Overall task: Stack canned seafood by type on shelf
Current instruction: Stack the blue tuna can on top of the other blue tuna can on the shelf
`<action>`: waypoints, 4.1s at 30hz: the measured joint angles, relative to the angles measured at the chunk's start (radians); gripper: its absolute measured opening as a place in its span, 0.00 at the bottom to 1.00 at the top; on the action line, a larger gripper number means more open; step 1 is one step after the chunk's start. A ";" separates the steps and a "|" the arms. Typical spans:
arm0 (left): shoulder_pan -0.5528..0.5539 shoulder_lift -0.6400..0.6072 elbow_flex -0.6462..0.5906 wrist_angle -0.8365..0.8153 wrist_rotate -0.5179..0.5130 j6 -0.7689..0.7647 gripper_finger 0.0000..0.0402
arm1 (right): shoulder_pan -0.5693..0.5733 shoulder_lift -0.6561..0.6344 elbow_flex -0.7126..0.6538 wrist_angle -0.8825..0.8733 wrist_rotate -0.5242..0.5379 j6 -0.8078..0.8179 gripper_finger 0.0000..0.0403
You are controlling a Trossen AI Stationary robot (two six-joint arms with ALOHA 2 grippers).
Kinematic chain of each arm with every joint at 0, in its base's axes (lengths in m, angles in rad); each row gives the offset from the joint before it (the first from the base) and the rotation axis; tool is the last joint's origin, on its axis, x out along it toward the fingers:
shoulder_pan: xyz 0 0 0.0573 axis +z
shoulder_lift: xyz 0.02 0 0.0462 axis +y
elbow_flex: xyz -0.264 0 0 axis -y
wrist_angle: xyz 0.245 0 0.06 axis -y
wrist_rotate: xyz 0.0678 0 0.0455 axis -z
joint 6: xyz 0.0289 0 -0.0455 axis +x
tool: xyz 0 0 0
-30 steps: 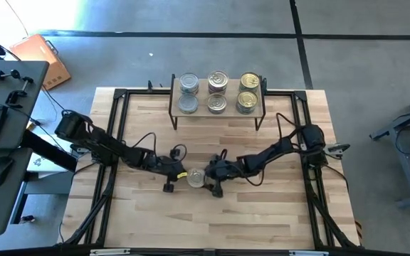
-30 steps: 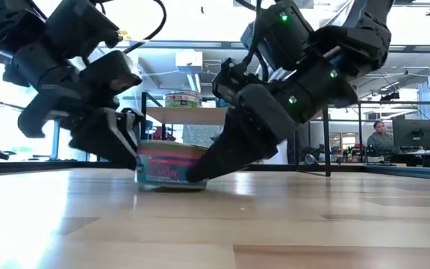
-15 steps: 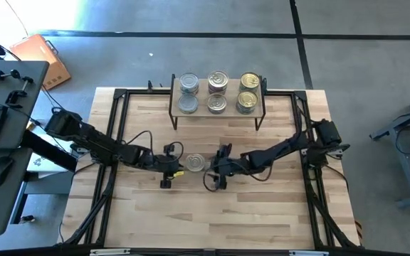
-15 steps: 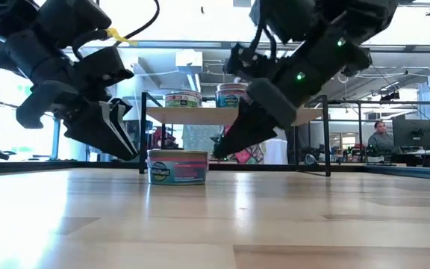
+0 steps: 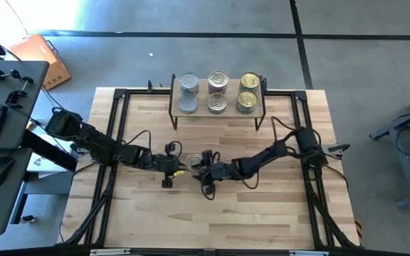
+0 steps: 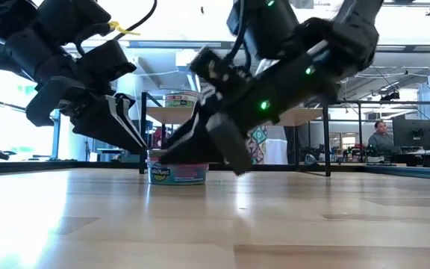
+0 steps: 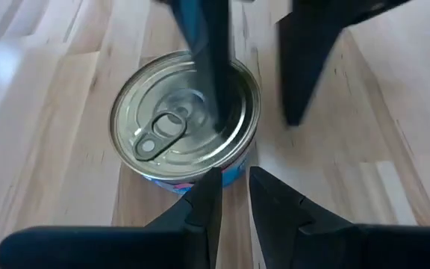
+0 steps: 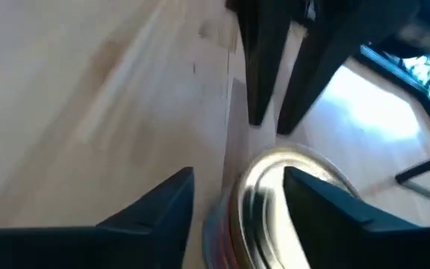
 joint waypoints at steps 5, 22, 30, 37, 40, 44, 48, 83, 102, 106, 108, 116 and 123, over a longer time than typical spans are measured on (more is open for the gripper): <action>-0.011 0.000 0.000 -0.024 0.004 0.033 0.15 | -0.017 0.024 0.022 -0.041 0.027 -0.001 0.36; -0.185 -0.007 0.005 -0.032 -0.186 0.259 0.14 | -0.029 -0.084 0.014 -0.226 0.015 0.111 0.01; -0.205 -0.007 0.005 0.133 -0.285 0.573 0.18 | -0.083 -0.167 0.015 -0.300 -0.096 0.280 0.00; -0.141 -0.003 0.004 0.173 -0.242 0.698 0.43 | -0.127 -0.178 0.015 -0.285 -0.231 0.447 0.00; -0.105 0.018 0.004 0.167 -0.224 0.718 0.53 | -0.135 -0.183 0.015 -0.279 -0.262 0.473 0.00; -0.050 0.052 0.004 0.171 -0.226 0.711 0.62 | -0.134 -0.188 0.016 -0.270 -0.266 0.492 0.00; -0.014 0.100 0.004 0.192 -0.223 0.708 0.63 | -0.134 -0.197 0.016 -0.256 -0.268 0.517 0.00; -0.099 0.443 0.004 0.723 -0.297 0.315 0.43 | -0.071 -0.210 0.030 -0.274 -0.406 0.347 0.46; -0.137 0.182 0.003 0.502 -0.461 0.528 0.43 | 0.166 -0.228 0.131 -0.484 0.381 -0.207 0.61; -0.137 0.137 0.019 0.429 -0.466 0.597 0.43 | 0.177 -0.228 0.131 -0.409 0.575 -0.225 0.63; -0.137 0.127 0.038 0.389 -0.479 0.628 0.43 | 0.180 -0.228 0.131 -0.354 0.670 -0.274 0.64; -0.140 0.106 0.125 0.245 -0.571 0.760 0.43 | 0.188 -0.226 0.131 -0.416 0.522 -0.418 0.66; -0.144 0.107 0.160 0.210 -0.640 0.848 0.43 | 0.187 -0.226 0.130 -0.428 0.560 -0.411 0.66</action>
